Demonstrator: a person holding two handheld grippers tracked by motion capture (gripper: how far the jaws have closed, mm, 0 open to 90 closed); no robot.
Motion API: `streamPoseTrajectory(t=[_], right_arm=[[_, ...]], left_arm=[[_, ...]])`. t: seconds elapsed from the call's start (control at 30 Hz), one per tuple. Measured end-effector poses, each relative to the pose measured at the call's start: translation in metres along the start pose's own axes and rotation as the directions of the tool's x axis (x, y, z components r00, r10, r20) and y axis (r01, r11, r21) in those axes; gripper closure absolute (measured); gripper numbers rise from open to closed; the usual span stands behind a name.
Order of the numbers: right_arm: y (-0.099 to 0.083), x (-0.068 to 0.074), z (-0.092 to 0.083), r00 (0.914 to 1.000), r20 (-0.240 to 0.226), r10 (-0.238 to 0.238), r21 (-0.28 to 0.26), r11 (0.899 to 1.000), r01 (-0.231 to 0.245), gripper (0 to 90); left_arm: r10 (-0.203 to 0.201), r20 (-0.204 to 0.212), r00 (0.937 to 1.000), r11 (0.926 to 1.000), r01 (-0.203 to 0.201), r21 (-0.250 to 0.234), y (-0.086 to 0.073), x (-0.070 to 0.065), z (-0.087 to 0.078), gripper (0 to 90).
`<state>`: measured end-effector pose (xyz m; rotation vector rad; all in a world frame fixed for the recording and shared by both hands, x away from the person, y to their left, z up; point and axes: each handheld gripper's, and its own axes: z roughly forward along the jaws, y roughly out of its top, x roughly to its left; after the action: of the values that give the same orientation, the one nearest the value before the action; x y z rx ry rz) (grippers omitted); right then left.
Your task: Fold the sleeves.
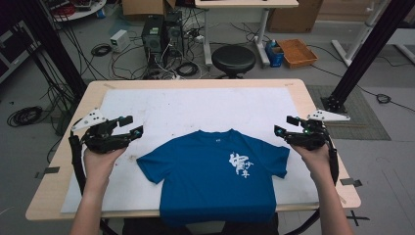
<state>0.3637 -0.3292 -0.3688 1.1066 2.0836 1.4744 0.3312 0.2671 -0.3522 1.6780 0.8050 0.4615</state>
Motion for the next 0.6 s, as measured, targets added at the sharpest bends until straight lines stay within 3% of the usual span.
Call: streamPoseTrajectory(t=[0.07,0.23,0.43,0.47,0.53,0.6], right_arm=[[0.000,0.000,0.000,1.0000,0.000,0.003,0.003,1.000,-0.003,25.9],[-0.001,-0.001,0.001,0.9999,0.012,-0.001,0.004,1.000,0.001,25.9],[-0.002,-0.001,0.002,0.9999,0.014,0.001,0.009,1.000,-0.002,25.9],[-0.002,-0.001,0.002,0.9999,0.017,0.004,0.010,1.000,-0.004,26.0],[-0.002,-0.002,0.002,0.9997,0.024,0.000,0.011,1.000,0.000,26.0],[-0.002,-0.001,0.002,0.9996,0.028,0.003,0.010,1.000,-0.004,26.0]], left_arm=[[0.005,0.011,0.9999,1.0000,-0.005,-0.003,0.000,0.000,0.000,36.0],[0.017,-0.010,0.9998,0.9992,-0.017,0.036,-0.003,-0.001,0.005,35.3],[-0.008,0.009,0.9999,0.9963,0.008,0.086,-0.014,0.003,0.013,35.8],[-0.020,-0.002,0.9998,0.9912,0.020,0.131,-0.020,0.005,0.017,36.6],[-0.051,-0.008,0.9987,0.9828,0.051,0.178,-0.027,0.010,0.020,40.9],[-0.061,-0.010,0.9981,0.9811,0.062,0.184,-0.030,0.012,0.020,44.1]])
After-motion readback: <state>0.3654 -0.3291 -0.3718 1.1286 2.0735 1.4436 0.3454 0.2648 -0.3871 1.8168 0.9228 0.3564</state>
